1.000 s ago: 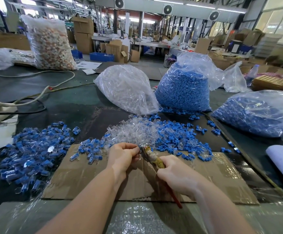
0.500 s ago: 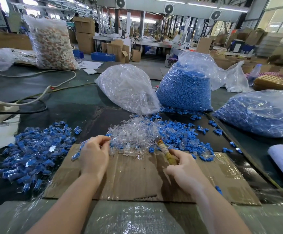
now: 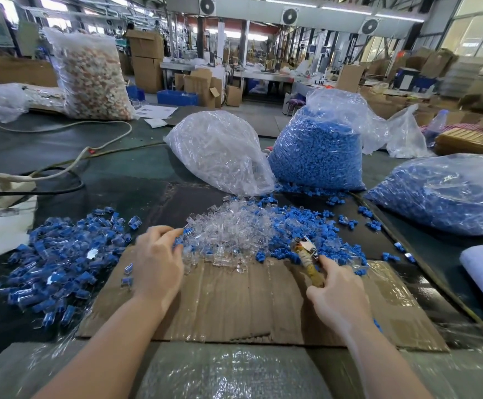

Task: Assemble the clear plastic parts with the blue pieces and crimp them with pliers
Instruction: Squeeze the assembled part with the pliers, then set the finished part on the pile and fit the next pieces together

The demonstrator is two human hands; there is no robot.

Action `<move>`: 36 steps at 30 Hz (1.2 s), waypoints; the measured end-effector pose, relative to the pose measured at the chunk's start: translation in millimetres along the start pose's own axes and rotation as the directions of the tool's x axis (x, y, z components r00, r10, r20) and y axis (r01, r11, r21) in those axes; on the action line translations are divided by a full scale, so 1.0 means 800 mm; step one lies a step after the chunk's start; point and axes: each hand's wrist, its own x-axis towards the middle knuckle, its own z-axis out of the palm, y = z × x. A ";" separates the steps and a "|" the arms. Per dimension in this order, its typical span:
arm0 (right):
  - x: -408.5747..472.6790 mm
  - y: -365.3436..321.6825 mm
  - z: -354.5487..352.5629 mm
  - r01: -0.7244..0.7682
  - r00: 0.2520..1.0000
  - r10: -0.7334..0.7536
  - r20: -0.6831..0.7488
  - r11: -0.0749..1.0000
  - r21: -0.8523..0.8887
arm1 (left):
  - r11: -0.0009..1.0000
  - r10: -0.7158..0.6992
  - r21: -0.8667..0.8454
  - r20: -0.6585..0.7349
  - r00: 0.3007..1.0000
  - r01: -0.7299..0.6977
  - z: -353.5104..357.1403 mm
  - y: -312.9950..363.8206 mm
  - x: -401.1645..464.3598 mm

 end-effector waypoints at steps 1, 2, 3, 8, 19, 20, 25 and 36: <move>0.000 0.001 0.001 -0.004 1.000 0.004 -0.014 1.000 -0.026 | 0.997 0.048 -0.056 0.039 0.998 -0.046 0.005 0.008 -0.005; 0.000 0.002 0.001 -0.010 1.000 0.009 -0.028 0.999 -0.051 | 0.993 0.082 -0.095 0.087 0.993 -0.074 0.011 0.016 -0.008; 0.001 0.003 0.001 -0.017 0.999 0.013 -0.042 0.997 -0.078 | 0.990 0.105 -0.107 0.138 0.985 -0.090 0.017 0.022 -0.012; 0.001 0.006 0.005 -0.029 0.992 0.004 -0.122 0.979 -0.203 | 0.969 0.014 0.225 0.375 0.927 -0.106 0.048 0.035 -0.017; 0.006 0.012 0.021 -0.061 0.986 0.004 -0.164 0.938 -0.340 | 0.976 0.017 0.185 0.452 0.892 -0.112 0.071 0.061 -0.025; 0.007 0.011 0.021 -0.062 0.988 0.009 -0.153 0.938 -0.341 | 0.980 0.042 0.156 0.449 0.893 -0.124 0.072 0.063 -0.027; 0.012 -0.002 0.019 -0.031 0.985 -0.036 -0.169 0.926 -0.377 | 0.980 0.148 0.055 0.442 0.885 -0.192 0.079 0.067 -0.038; 0.027 -0.036 0.054 0.297 0.943 -0.330 -0.031 0.882 -0.366 | 0.962 0.217 0.071 0.387 0.896 -0.263 0.084 0.062 -0.046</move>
